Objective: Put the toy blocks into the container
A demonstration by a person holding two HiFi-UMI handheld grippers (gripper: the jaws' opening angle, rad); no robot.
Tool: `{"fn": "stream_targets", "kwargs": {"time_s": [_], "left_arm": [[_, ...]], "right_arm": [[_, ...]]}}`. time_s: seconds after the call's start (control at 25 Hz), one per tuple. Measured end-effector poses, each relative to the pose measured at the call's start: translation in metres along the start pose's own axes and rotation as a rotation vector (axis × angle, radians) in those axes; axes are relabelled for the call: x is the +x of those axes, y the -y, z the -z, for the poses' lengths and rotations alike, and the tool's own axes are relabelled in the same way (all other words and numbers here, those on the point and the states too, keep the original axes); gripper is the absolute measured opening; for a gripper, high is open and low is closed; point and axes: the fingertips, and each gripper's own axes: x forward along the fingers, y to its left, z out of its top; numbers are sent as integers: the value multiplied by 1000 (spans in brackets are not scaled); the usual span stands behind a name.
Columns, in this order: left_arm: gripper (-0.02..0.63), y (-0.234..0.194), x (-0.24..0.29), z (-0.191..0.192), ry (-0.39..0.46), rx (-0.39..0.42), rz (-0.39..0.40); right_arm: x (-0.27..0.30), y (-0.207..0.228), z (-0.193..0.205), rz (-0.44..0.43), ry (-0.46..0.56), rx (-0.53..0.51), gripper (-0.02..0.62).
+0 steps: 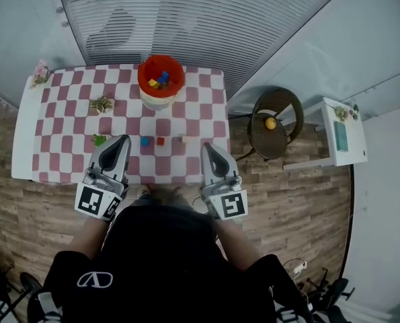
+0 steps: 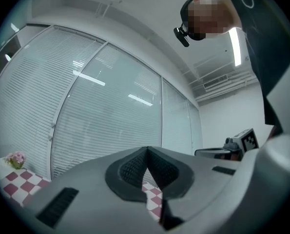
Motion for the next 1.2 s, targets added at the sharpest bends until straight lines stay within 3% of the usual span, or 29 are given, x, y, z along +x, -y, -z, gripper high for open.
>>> {"fn": "stream_targets", "kwargs": {"time_s": [0.36, 0.4, 0.44, 0.48, 0.84, 1.04, 1.2], "left_arm": [[5, 7, 22, -3, -7, -1, -83], [5, 8, 23, -2, -10, -2, -88], [5, 9, 24, 0, -15, -2, -92], [5, 9, 25, 2, -20, -3, -96], [5, 5, 32, 12, -35, -22, -139], [5, 3, 33, 21, -46, -22, -143], [5, -1, 36, 23, -47, -28, -154]], "right_arm": [[18, 24, 8, -98, -32, 3, 3], [21, 24, 10, -105, -30, -12, 50], [25, 24, 13, -118, -28, -23, 364], [29, 23, 16, -136, -31, -25, 567], [40, 23, 67, -269, -221, -22, 535], [53, 28, 117, -355, -315, -123, 506], [65, 29, 164, -465, -449, -212, 499]]}}
